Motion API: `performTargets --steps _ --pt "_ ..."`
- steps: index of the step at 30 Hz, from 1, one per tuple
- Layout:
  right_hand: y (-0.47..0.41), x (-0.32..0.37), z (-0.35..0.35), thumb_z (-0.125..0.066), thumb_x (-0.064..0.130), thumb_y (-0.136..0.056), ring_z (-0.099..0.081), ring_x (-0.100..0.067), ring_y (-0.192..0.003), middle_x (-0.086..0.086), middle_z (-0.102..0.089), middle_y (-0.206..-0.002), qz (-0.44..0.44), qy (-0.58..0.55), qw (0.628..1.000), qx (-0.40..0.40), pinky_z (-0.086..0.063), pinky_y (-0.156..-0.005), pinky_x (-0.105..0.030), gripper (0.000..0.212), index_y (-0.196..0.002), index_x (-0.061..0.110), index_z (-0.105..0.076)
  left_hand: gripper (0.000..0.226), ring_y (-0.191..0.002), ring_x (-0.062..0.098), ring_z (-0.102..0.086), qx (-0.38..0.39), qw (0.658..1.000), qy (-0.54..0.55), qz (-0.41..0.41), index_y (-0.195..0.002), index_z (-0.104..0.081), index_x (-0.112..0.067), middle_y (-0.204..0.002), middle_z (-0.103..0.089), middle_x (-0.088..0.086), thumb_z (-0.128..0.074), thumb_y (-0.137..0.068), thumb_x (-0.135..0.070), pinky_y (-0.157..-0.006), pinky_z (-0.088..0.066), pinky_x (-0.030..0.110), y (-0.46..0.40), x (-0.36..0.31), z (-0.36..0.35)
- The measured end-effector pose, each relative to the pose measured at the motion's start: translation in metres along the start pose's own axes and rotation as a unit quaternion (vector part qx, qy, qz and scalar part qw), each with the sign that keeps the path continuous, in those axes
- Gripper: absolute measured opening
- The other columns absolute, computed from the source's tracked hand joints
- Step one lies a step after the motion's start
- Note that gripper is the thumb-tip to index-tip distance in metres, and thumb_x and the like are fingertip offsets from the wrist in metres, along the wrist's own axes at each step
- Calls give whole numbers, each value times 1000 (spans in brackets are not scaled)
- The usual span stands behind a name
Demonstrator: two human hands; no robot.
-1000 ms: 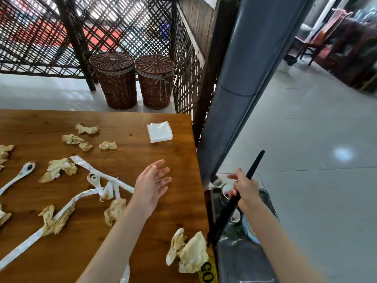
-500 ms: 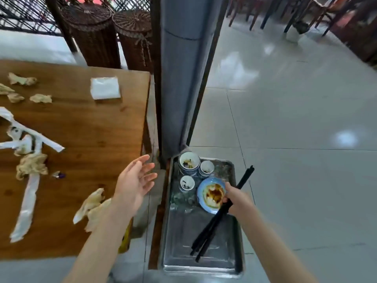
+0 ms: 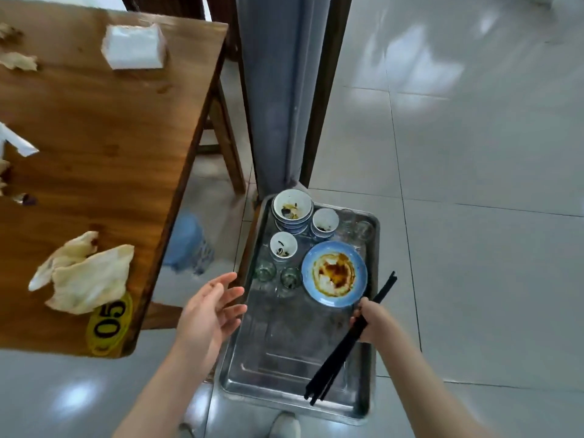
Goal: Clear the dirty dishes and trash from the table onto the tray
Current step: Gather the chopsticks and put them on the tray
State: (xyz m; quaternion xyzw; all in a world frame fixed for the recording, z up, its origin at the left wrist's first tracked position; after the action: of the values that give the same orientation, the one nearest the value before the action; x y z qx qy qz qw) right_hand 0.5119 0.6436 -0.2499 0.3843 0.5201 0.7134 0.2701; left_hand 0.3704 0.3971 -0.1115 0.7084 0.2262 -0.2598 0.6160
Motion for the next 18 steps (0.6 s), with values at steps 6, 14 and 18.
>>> performTargets --steps 6,14,18 --pt "-46 -2 11 -36 16 -101 -35 -15 -53 -4 -36 -60 -9 49 999 4 -34 -51 -25 28 -74 10 -44 30 -79 22 -58 -5 1000 -28 6 -99 -65 -24 -85 -66 2 -36 -101 -24 -72 -44 36 -21 15 0" --pt "-84 -4 14 -49 20 -98 -43 -17 -53 -8 -48 -62 28 139 990 12 -39 -51 -27 21 -111 14 -34 31 -77 24 -57 -29 998 -38 34 -98 -66 -22 -84 -65 5 -35 -102 -23 -70 -43 37 -34 39 -1" --pt "-97 -3 14 -48 24 -98 -47 -18 -53 -10 -53 -62 48 201 978 -27 -42 -54 -28 26 -115 4 -49 31 -78 24 -57 -45 997 -46 42 -96 -66 -22 -86 -65 5 -35 -102 -23 -72 -42 38 -35 45 3"
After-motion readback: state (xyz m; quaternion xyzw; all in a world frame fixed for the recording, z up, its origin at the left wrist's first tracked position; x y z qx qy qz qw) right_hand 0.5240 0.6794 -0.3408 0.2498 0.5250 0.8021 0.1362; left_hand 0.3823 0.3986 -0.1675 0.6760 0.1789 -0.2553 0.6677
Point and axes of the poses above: each hand's wrist, its own y-axis away from the middle knuckle, its own z-axis out of the back of the hand, x = y × z, the point moved 4 cm from there along -y, towards the middle knuckle
